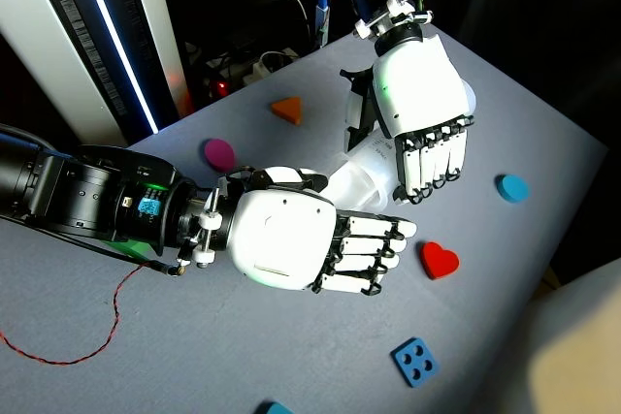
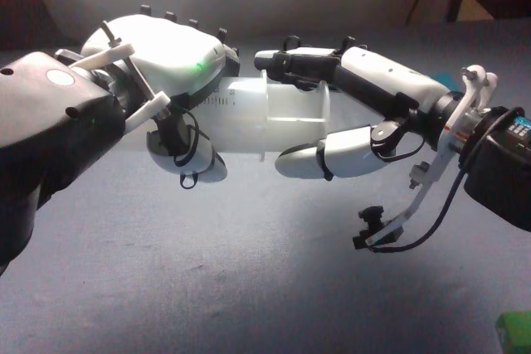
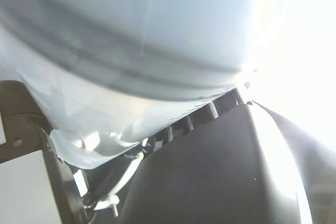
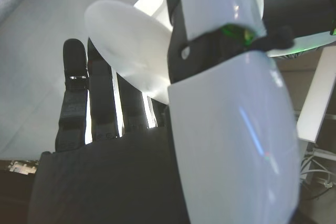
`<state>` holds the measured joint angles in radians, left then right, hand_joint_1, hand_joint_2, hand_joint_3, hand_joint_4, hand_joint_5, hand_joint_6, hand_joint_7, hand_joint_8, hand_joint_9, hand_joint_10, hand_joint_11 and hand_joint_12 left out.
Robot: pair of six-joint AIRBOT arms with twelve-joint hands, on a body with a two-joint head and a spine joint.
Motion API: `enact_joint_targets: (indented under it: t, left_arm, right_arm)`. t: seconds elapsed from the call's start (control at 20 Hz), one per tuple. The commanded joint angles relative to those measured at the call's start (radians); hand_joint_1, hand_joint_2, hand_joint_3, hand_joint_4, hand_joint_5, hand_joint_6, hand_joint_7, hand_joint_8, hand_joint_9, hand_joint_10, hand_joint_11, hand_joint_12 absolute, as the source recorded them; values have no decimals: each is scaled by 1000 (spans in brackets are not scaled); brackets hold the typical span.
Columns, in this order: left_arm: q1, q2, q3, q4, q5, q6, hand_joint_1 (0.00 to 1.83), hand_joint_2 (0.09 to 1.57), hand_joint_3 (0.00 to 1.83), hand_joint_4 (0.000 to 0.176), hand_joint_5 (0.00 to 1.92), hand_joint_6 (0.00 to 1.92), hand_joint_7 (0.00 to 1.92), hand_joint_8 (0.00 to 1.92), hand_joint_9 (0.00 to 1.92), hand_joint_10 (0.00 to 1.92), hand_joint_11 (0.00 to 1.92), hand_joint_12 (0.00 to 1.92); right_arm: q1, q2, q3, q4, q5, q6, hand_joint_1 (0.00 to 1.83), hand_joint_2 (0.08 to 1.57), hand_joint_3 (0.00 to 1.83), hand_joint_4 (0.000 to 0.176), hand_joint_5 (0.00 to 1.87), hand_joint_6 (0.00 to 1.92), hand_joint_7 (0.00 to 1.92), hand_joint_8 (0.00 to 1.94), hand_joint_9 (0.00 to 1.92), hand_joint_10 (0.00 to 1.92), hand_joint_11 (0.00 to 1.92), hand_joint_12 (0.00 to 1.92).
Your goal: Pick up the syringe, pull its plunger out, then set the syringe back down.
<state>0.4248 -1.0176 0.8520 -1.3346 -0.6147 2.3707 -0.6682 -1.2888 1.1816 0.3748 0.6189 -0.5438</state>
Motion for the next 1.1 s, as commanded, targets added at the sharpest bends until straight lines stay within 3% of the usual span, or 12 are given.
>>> enact_joint_targets:
  t: [0.0, 0.3, 0.35, 0.45, 0.5, 0.55, 0.65, 0.75, 0.85, 0.9, 0.95, 1.05]
  left_arm:
    - [-24, 8, 5, 68, -51, -6, 1492, 1138, 0, 0, 812, 955, 901, 1102, 899, 1222, 751, 1625]
    - [-26, 10, 7, 67, -49, -3, 1495, 1126, 0, 0, 777, 974, 919, 1078, 944, 1163, 826, 1568]
    - [-24, 10, 6, 67, -49, -3, 1496, 1125, 1, 0, 767, 978, 923, 1072, 949, 1157, 828, 1564]
    - [-22, 10, 6, 67, -49, -3, 1498, 1131, 0, 0, 728, 1021, 911, 1081, 952, 1160, 822, 1567]
    - [-21, 10, 6, 67, -49, -3, 1497, 1124, 0, 0, 762, 989, 919, 1069, 964, 1143, 831, 1554]
    - [-20, 10, 6, 67, -49, -3, 1497, 1122, 0, 0, 774, 972, 919, 1070, 966, 1142, 833, 1553]
    - [-20, 10, 6, 67, -49, -3, 1501, 1131, 2, 0, 726, 1013, 910, 1086, 958, 1162, 801, 1573]
    - [-22, 11, 7, 67, -49, -3, 1502, 1156, 0, 0, 653, 1088, 872, 1147, 926, 1228, 741, 1630]
    - [-23, 11, 7, 67, -49, -3, 1503, 1158, 0, 0, 649, 1087, 869, 1153, 928, 1235, 725, 1637]
    - [-23, 11, 8, 67, -49, -3, 1503, 1158, 0, 0, 649, 1087, 869, 1153, 928, 1235, 725, 1637]
    - [-23, 12, 8, 67, -49, -3, 1500, 1150, 0, 0, 678, 1064, 872, 1148, 923, 1215, 781, 1604]
    - [-24, 16, 11, 67, -49, -3, 1502, 1152, 1, 0, 666, 1087, 866, 1157, 950, 1200, 739, 1615]
  right_arm:
    - [13, -4, -2, -17, 110, 15, 1136, 997, 6, 0, 469, 12, 571, 7, 503, 19, 49, 1067]
    - [14, -1, -2, -16, 122, 16, 1201, 1060, 1, 0, 830, 16, 949, 17, 948, 73, 539, 1124]
    - [14, 0, -2, -16, 124, 16, 1243, 1102, 0, 0, 836, 875, 1109, 636, 1037, 83, 631, 1122]
    - [14, 3, -2, -16, 129, 16, 1261, 1118, 0, 0, 819, 1084, 1129, 859, 1155, 125, 733, 1171]
    - [15, 5, -3, -16, 133, 16, 1353, 1111, 9, 0, 818, 1018, 1118, 777, 962, 1021, 778, 1186]
    - [15, 8, -5, -16, 135, 16, 1372, 1111, 0, 0, 840, 989, 1117, 740, 933, 1217, 798, 1218]
    - [16, 14, -12, -16, 140, 16, 1381, 1097, 0, 0, 909, 877, 1102, 767, 953, 1255, 844, 1267]
    - [17, 24, -22, -16, 144, 15, 1272, 1058, 0, 0, 1034, 776, 1194, 780, 1088, 790, 882, 1273]
    - [17, 35, -33, -16, 150, 9, 1274, 1056, 0, 0, 1040, 754, 1200, 793, 1106, 764, 886, 1272]
    - [18, 42, -37, -16, 153, 3, 1274, 1056, 0, 0, 1040, 754, 1200, 793, 1106, 764, 886, 1272]
    - [18, 47, -40, -16, 156, 0, 1361, 1085, 2, 0, 947, 806, 1124, 827, 981, 1135, 894, 1292]
    - [18, 66, -46, -16, 156, -15, 1285, 1059, 0, 0, 1018, 753, 1205, 816, 1112, 760, 919, 1271]
